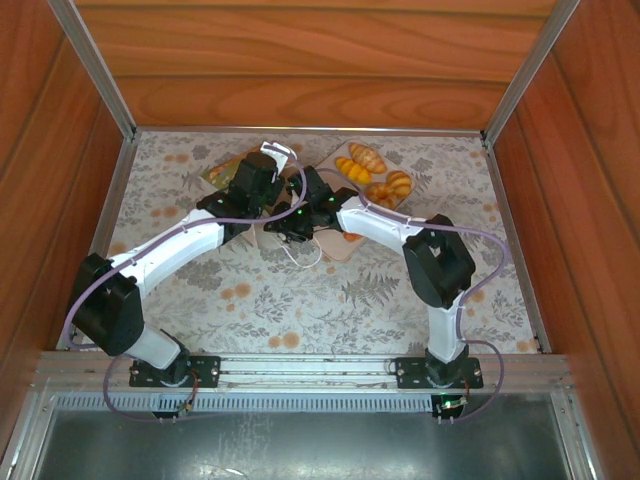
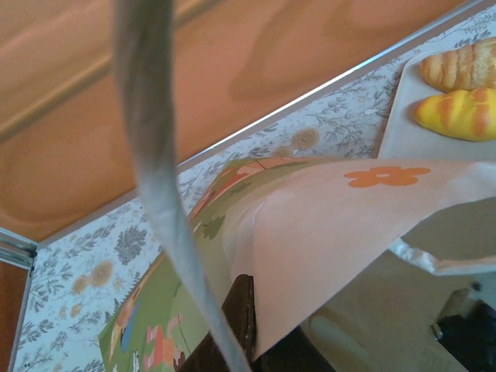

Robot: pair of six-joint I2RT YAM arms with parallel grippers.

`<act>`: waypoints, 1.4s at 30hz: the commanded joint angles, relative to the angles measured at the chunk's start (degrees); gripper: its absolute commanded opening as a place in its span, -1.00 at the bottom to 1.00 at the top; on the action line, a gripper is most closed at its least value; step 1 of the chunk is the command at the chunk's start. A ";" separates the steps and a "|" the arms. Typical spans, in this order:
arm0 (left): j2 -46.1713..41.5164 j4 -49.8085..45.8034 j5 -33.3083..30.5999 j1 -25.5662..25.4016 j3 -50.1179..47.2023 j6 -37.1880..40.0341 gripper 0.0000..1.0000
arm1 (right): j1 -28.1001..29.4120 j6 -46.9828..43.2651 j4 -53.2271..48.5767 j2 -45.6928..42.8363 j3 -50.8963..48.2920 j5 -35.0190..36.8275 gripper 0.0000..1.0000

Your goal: Take the fake bread out of the paper bag

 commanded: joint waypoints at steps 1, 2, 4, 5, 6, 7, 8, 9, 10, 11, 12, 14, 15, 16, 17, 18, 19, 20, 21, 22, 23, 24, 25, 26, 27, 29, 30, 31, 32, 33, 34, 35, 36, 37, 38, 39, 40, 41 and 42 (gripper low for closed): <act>0.05 0.94 1.12 -0.16 1.77 -1.14 -1.00 | -0.62 0.44 2.46 0.37 2.30 -1.15 -0.02; 0.20 0.89 1.25 -0.18 1.77 -1.22 -1.00 | -0.71 0.44 2.78 0.69 2.49 -1.12 -0.02; 0.38 0.94 1.22 -0.22 1.81 -1.29 -1.00 | -0.80 0.35 3.27 1.07 2.89 -1.21 -0.03; 0.43 0.93 1.26 -0.19 1.69 -1.41 -1.00 | -0.88 0.20 3.48 1.25 3.22 -1.35 -0.04; 0.40 0.93 1.26 -0.22 1.71 -1.41 -1.00 | -0.89 0.01 3.54 1.48 3.38 -1.41 -0.08; 0.44 0.95 1.26 -0.21 1.68 -1.44 -1.00 | -0.89 -0.08 3.38 1.53 3.65 -1.34 -0.12; 0.48 0.93 1.16 -0.23 1.73 -1.23 -1.00 | -0.89 -0.24 3.29 1.53 3.73 -1.50 -0.20; 0.50 0.95 0.99 -0.21 1.78 -1.27 -1.00 | -0.89 -0.50 3.05 1.51 3.79 -1.47 -0.26; 0.63 0.93 0.79 -0.23 1.78 -1.14 -1.00 | -0.89 -0.74 2.76 1.17 3.65 -1.41 -0.30; 0.68 0.93 0.60 -0.21 1.85 -1.27 -1.00 | -0.89 -1.07 2.70 0.81 3.39 -1.33 -0.34; 0.90 0.93 0.15 -0.23 1.94 -1.20 -1.00 | -0.89 -1.36 2.62 0.11 2.99 -1.20 -0.37; 1.57 0.55 -1.11 -0.22 2.57 -1.65 -1.00 | -0.81 -1.57 2.55 -1.55 1.74 -0.78 -0.44; 2.03 0.19 -2.00 -0.19 3.09 -2.01 -1.00 | -0.80 -1.71 2.53 -2.30 1.14 -0.80 -0.46; 2.35 0.02 -2.89 -0.23 3.51 -2.32 -1.00 | -0.80 -1.80 2.33 -3.33 0.46 -0.80 -0.46; 2.72 -0.07 -3.75 -0.21 3.82 -2.59 -1.00 | -0.73 -1.92 2.06 -4.16 -0.07 -0.87 -0.47; 3.05 -0.15 -4.46 -0.21 4.09 -2.67 -1.00 | -0.65 -2.23 1.81 -5.27 -0.72 -0.97 -0.47; 3.33 -0.12 -5.30 -0.23 4.30 -2.93 -1.00 | -0.55 -2.50 1.38 -6.35 -1.37 -0.94 -0.47; 3.68 -0.08 -6.21 -0.19 4.52 -3.12 -1.00 | -0.46 -2.70 0.90 -7.52 -1.98 -0.89 -0.47; 3.90 -0.11 -7.05 -0.18 4.75 -3.38 -1.00 | -0.45 -2.88 0.62 -8.41 -2.67 -0.95 -0.46; 4.13 -0.03 -7.73 -0.23 4.91 -3.63 -1.00 | -0.45 -2.90 0.08 -9.44 -3.47 -0.97 -0.46; 4.39 0.15 -8.12 -0.13 5.01 -4.16 -1.00 | -0.45 -2.90 -0.47 -10.60 -4.21 -0.89 -0.46; 4.65 0.48 -8.32 -0.01 5.06 -4.69 -1.00 | -0.45 -2.83 -0.75 -11.68 -5.19 -0.84 -0.46; 4.98 0.45 -8.43 0.01 5.30 -5.27 -1.00 | -0.45 -2.64 -0.88 -12.62 -6.12 -0.88 -0.46; 5.37 0.29 -8.70 -0.02 5.69 -5.81 -1.00 | -0.45 -2.57 -0.78 -13.66 -7.12 -0.97 -0.47; 5.68 0.02 -8.96 0.03 6.24 -6.39 -1.00 | -0.50 -2.55 -0.89 -14.83 -8.11 -1.00 -0.47; 6.19 -0.29 -9.56 0.03 6.75 -7.14 -1.00 | -0.45 -2.68 -1.67 -16.99 -9.60 -0.89 -0.47; 6.29 -0.41 -9.68 0.03 6.86 -7.30 -1.00 | -0.45 -2.85 -2.27 -17.44 -10.40 -0.63 -0.47; 6.38 -0.40 -9.69 -0.02 6.88 -7.26 -1.00 | -0.45 -3.05 -2.86 -20.01 -10.96 -0.33 -0.46; 6.53 -0.52 -9.93 0.03 7.02 -7.30 -1.00 | -0.45 -3.29 -3.48 -21.20 -11.54 -0.11 -0.46; 6.64 -0.68 -10.23 0.03 7.20 -7.34 -1.00 | -0.45 -3.66 -4.11 -22.30 -12.11 0.07 -0.46; 6.79 -0.89 -10.43 0.03 7.38 -7.35 -1.00 | -0.45 -3.90 -4.63 -23.31 -12.51 0.21 -0.46; 6.83 -1.04 -10.64 0.01 7.64 -7.35 -1.00 | -0.45 -4.19 -5.30 -24.72 -13.17 0.61 -0.46; 6.86 -1.21 -10.69 0.02 7.81 -7.44 -1.00 | -0.45 -4.51 -5.82 -25.70 -13.51 1.00 -0.46; 6.84 -1.24 -10.70 0.03 7.89 -7.40 -1.00 | -0.45 -4.80 -6.64 -26.72 -13.81 1.47 -0.46; 6.77 -1.35 -10.82 -0.01 7.92 -7.46 -1.00 | -0.45 -5.07 -7.44 -27.80 -14.14 2.09 -0.46; 6.65 -1.44 -10.77 -0.02 7.93 -7.54 -1.00 | -0.45 -5.27 -8.00 -28.92 -14.45 2.40 -0.46; 6.52 -1.44 -10.92 0.03 7.92 -7.60 -1.00 | -0.45 -5.36 -8.43 -29.94 -14.72 2.50 -0.46; 6.38 -1.59 -11.01 -0.02 7.90 -7.70 -1.00 | -0.45 -5.45 -9.11 -30.87 -15.02 2.46 -0.46; 6.33 -1.68 -11.16 0.06 7.92 -7.78 -1.00 | -0.45 -5.57 -9.88 -31.71 -15.26 2.45 -0.46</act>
